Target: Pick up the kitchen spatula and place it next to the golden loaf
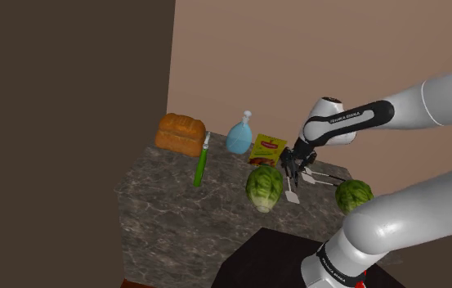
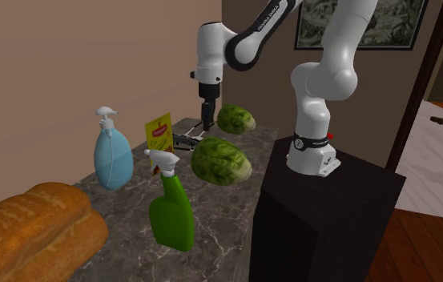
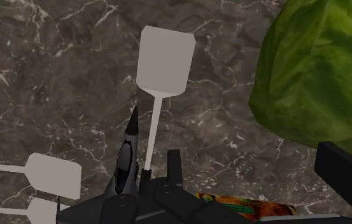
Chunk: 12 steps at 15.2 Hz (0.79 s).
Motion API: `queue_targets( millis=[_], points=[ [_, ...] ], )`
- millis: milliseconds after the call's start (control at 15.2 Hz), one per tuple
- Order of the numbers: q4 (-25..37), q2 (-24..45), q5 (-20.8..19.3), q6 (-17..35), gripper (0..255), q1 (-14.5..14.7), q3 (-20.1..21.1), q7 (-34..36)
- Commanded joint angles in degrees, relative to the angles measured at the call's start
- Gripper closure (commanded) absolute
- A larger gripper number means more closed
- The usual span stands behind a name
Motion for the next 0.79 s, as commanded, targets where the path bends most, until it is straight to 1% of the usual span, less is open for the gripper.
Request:
queue_targets(
  millis=[0,132,264,396,528,594,726],
  points=[
    [0.32,4.54,0.44,4.53,0,-0.69,-1.50,0.32],
    [0.50,9.05,1.43,8.97,0,-1.21,-3.09,0.15],
    [0.95,13.79,3.45,13.33,0,-1.42,-4.70,-0.67],
    [1.65,18.77,7.06,17.51,0,-1.39,-6.11,-2.59],
    [2.66,23.94,12.97,21.36,0,-1.63,-6.67,-6.14],
    [2.78,24.46,13.65,21.72,0,-1.86,-6.50,-6.56],
    [3.07,26.73,16.83,23.48,0,-2.18,-5.50,-8.86]
  ],
)
